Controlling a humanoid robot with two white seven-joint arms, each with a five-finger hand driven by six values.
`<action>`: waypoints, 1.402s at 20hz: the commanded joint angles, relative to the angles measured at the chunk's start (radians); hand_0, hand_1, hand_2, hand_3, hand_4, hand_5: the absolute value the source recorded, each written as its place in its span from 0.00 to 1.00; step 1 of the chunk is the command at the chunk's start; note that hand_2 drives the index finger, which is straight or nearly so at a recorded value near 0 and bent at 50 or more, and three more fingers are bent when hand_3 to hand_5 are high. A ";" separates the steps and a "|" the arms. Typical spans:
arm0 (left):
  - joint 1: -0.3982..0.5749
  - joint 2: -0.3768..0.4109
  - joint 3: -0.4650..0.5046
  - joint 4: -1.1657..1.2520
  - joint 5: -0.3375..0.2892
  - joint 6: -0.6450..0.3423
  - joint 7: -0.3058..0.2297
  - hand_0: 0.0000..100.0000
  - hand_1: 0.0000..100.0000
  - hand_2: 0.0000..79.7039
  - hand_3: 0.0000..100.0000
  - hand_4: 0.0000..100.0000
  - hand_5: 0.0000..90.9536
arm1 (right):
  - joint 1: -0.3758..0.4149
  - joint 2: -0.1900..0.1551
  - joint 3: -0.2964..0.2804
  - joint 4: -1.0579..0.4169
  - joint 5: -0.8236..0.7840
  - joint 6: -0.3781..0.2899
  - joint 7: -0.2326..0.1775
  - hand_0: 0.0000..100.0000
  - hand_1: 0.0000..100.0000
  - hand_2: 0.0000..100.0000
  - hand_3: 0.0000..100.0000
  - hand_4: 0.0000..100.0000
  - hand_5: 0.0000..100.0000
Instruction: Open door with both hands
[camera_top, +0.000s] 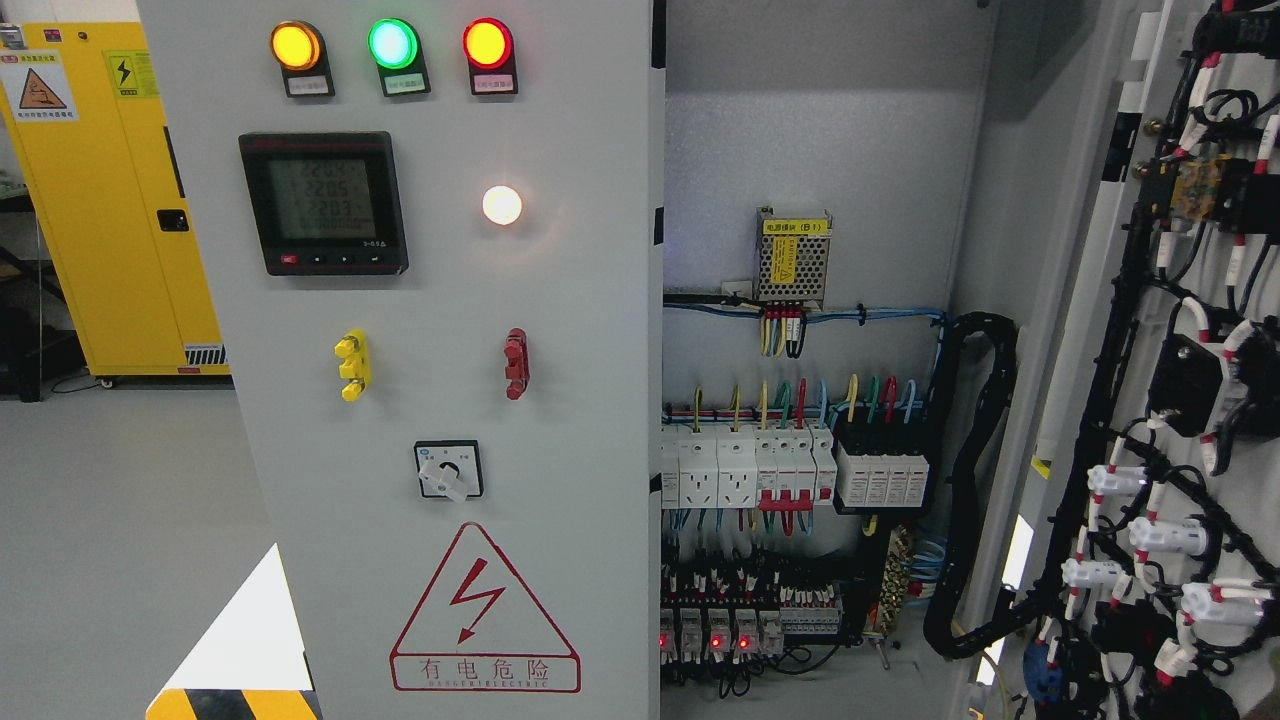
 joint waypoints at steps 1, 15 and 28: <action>0.008 -0.020 0.014 0.426 -0.158 -0.124 0.001 0.12 0.56 0.00 0.00 0.00 0.00 | -0.001 0.014 -0.002 -0.013 0.001 -0.003 0.000 0.00 0.50 0.04 0.00 0.00 0.00; 0.020 -0.090 0.020 0.567 -0.210 -0.169 0.003 0.12 0.56 0.00 0.00 0.00 0.00 | 0.133 0.018 0.015 -0.396 -0.007 -0.004 0.000 0.00 0.50 0.04 0.00 0.00 0.00; 0.011 -0.082 0.015 0.563 -0.219 -0.172 0.071 0.12 0.56 0.00 0.00 0.00 0.00 | 0.302 0.029 0.219 -1.218 -0.010 -0.006 -0.002 0.00 0.50 0.04 0.00 0.00 0.00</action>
